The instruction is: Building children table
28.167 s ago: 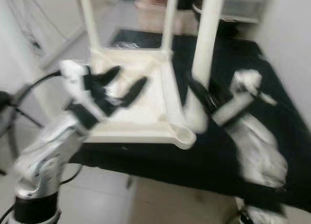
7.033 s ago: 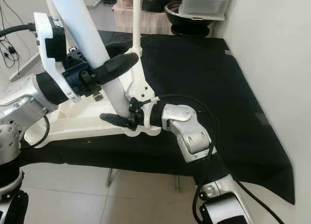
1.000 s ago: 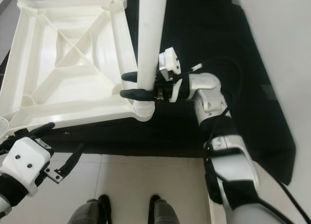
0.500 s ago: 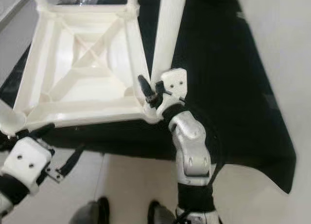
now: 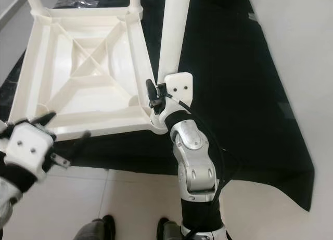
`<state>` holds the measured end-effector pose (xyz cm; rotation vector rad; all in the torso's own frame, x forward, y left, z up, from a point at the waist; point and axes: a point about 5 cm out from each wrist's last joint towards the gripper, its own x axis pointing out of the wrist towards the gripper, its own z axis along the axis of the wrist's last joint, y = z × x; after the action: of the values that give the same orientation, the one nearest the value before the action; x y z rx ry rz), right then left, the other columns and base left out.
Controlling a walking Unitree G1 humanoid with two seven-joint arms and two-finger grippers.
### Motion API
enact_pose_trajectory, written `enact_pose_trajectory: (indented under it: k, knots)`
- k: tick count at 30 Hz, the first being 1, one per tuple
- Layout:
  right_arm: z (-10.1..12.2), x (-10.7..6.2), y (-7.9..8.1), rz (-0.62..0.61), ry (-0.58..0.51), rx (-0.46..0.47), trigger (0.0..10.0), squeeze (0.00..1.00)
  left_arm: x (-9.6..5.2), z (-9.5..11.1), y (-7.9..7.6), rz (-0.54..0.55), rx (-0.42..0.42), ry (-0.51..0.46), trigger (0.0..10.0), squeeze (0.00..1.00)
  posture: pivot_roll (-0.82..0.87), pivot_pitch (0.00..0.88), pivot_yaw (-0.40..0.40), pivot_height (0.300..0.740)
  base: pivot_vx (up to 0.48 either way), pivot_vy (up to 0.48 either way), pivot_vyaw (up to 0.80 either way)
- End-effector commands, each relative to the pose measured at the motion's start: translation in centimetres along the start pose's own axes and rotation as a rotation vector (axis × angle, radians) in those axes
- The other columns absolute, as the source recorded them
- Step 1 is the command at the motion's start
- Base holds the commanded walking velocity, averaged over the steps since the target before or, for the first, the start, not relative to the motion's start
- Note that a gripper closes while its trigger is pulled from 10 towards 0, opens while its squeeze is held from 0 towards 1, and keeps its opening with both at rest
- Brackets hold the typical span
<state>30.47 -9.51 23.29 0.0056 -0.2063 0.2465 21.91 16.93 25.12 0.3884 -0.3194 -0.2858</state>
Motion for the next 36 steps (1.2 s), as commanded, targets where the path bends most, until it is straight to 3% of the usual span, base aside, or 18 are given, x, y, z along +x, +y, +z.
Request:
enact_pose_trajectory:
  k: [1, 5, 6, 9, 12, 16, 19, 26, 36]
  knots:
    - [-2.4, -0.7, -0.1, -0.042, 0.089, 0.072, 10.0, 0.00, 0.8, 0.4, 0.5, -0.011, -0.041, -0.025, 10.0, 0.00, 0.04, 0.204, -0.048, 0.740, 0.000, 0.000, 0.00]
    - [-2.2, -1.0, 0.2, -0.008, 0.048, 0.096, 10.0, 0.00, 2.4, 1.8, 1.3, -0.016, -0.064, -0.096, 10.0, 0.00, 0.03, 0.197, -0.034, 0.740, 0.000, 0.000, 0.00]
    - [-2.2, -1.5, 0.7, 0.044, 0.022, 0.108, 10.0, 0.00, 4.1, 3.3, 1.9, -0.044, -0.136, -0.174, 10.0, 0.00, 0.04, 0.189, -0.019, 0.740, 0.000, 0.000, 0.00]
    - [-2.4, -1.9, 1.1, 0.088, 0.019, 0.082, 10.0, 0.00, 5.2, 4.5, 2.0, -0.100, -0.227, -0.233, 10.0, 0.00, 0.03, 0.185, -0.011, 0.740, 0.000, 0.000, 0.00]
    - [-2.8, -2.1, 1.5, 0.115, 0.035, 0.072, 10.0, 0.00, 6.0, 5.4, 1.7, -0.189, -0.286, -0.270, 10.0, 0.00, 0.04, 0.180, -0.004, 0.740, 0.000, 0.000, 0.00]
    - [-3.0, -2.0, 2.8, 0.182, 0.042, 0.050, 10.0, 0.00, 7.7, 7.2, -0.2, -0.417, -0.315, -0.327, 10.0, 0.00, 0.03, 0.168, 0.011, 0.740, 0.000, 0.000, 0.00]
    - [-3.0, -2.0, 2.8, 0.182, 0.042, 0.050, 10.0, 0.00, 7.7, 7.2, -0.2, -0.417, -0.315, -0.327, 10.0, 0.00, 0.03, 0.168, 0.011, 0.740, 0.000, 0.000, 0.00]
    - [-2.9, -1.7, 4.1, 0.277, 0.022, -0.002, 10.0, 0.00, 9.8, 8.6, -2.3, -0.602, -0.401, -0.347, 10.0, 0.00, 0.03, 0.165, 0.016, 0.740, 0.000, 0.000, 0.00]
    - [-2.4, -1.8, 4.9, 0.348, -0.007, -0.034, 10.0, 0.00, 11.0, 9.1, -2.9, -0.725, -0.429, -0.318, 10.0, 0.00, 0.03, 0.167, 0.013, 0.740, 0.000, 0.000, 0.00]
